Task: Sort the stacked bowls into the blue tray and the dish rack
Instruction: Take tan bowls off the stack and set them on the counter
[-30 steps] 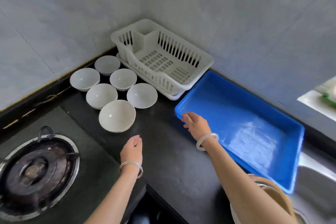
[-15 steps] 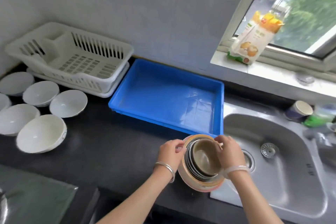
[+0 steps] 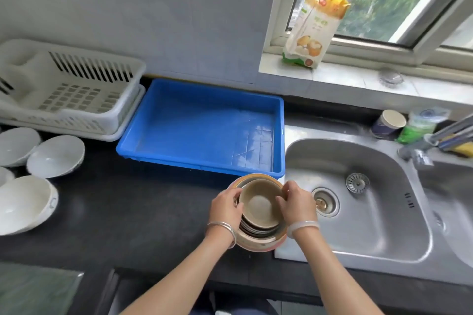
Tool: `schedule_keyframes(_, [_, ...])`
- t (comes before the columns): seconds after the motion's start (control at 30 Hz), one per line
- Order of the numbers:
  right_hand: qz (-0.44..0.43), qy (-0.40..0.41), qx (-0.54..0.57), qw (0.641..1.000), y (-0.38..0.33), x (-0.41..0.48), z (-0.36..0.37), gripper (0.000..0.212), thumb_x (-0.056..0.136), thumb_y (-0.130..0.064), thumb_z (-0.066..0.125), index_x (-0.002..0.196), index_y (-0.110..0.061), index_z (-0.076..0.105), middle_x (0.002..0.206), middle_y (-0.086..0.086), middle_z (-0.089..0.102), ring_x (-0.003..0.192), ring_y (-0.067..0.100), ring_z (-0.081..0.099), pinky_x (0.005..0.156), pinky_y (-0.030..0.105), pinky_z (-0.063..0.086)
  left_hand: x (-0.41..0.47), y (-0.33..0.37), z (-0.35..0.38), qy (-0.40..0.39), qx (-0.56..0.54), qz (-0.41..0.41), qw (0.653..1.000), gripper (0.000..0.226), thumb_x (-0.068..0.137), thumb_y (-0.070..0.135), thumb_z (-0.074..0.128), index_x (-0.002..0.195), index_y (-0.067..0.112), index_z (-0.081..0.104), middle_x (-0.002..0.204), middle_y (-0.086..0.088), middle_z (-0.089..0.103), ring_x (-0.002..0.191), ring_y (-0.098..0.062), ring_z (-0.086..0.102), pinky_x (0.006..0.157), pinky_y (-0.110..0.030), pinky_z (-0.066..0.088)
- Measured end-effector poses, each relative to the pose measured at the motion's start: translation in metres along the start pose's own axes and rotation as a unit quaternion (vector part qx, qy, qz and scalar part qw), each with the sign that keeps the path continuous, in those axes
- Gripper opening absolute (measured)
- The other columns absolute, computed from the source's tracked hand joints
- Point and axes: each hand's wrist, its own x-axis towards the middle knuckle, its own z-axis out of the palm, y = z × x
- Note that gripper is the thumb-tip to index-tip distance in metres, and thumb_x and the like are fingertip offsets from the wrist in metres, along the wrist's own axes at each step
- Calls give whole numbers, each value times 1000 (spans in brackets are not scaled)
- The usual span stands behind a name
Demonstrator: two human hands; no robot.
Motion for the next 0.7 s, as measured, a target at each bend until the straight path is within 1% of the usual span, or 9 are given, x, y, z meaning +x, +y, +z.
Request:
schedule_keyframes(0.07, [-18, 2, -7, 1000, -1, 0, -1, 20, 82, -14, 61, 80, -18, 42, 85, 15, 67, 75, 33, 58, 60, 27, 30, 1, -1, 1, 5, -9, -4, 1000, 31, 86, 10, 57, 114, 21, 63, 108, 1, 65, 84, -8, 56, 77, -17, 45])
schedule_keyframes(0.17, [-44, 1, -16, 999, -2, -1, -3, 8, 84, -12, 57, 89, -12, 51, 87, 16, 68, 78, 35, 60, 60, 27, 31, 3, -3, 1, 4, -33, -16, 999, 30, 87, 13, 59, 116, 20, 63, 110, 2, 67, 84, -5, 54, 77, -17, 44])
schedule_keyframes(0.3, [-59, -32, -31, 997, -1, 2, -6, 9, 87, -12, 51, 89, -16, 43, 93, 18, 67, 84, 36, 60, 61, 29, 31, 6, -5, 0, -3, -53, -25, 998, 27, 90, 21, 56, 116, 20, 64, 111, 1, 68, 85, -5, 54, 77, -17, 44])
schedule_keyframes(0.37, [-61, -41, -44, 996, -2, 3, -9, 8, 89, -13, 47, 86, -17, 41, 95, 17, 65, 85, 35, 59, 62, 29, 31, 8, -7, 0, -2, -53, -27, 998, 25, 91, 24, 53, 112, 20, 66, 107, 0, 69, 86, -6, 55, 76, -18, 43])
schedule_keyframes(0.43, [-72, -32, -67, 995, -2, 5, -12, 4, 90, -15, 46, 89, -13, 49, 99, 14, 62, 87, 33, 57, 63, 29, 31, 10, -8, -1, -3, -53, -32, 998, 24, 92, 24, 51, 109, 20, 67, 105, -1, 70, 86, -9, 57, 76, -20, 43])
schedule_keyframes(0.5, [-80, -24, -71, 994, -2, 5, -14, 10, 91, -17, 48, 93, -11, 55, 101, 12, 58, 89, 33, 55, 66, 30, 32, 12, -9, -1, -7, -55, -38, 998, 23, 92, 22, 51, 109, 19, 67, 105, -2, 69, 87, -9, 57, 78, -20, 45])
schedule_keyframes(0.57, [-74, -26, -43, 996, -1, 4, -18, 6, 90, -18, 51, 86, -14, 53, 96, 11, 63, 85, 32, 57, 63, 29, 32, 13, -8, -2, -10, -51, -38, 998, 23, 91, 20, 53, 110, 19, 67, 106, -1, 69, 87, -7, 56, 79, -19, 45])
schedule_keyframes(0.63, [-59, -23, -24, 998, 2, 3, -21, 10, 90, -20, 52, 80, -18, 49, 87, 11, 67, 77, 31, 57, 60, 28, 31, 15, -8, -2, -14, -47, -39, 998, 23, 90, 19, 56, 110, 18, 67, 107, 0, 69, 87, -6, 55, 80, -19, 44])
schedule_keyframes(0.7, [-45, -9, 1, 999, 4, 1, -23, 8, 89, -20, 55, 82, -16, 54, 83, 10, 68, 71, 29, 54, 59, 27, 32, 16, -7, -2, -21, -48, -43, 998, 23, 89, 19, 57, 109, 18, 67, 107, 0, 69, 87, -6, 55, 80, -19, 44])
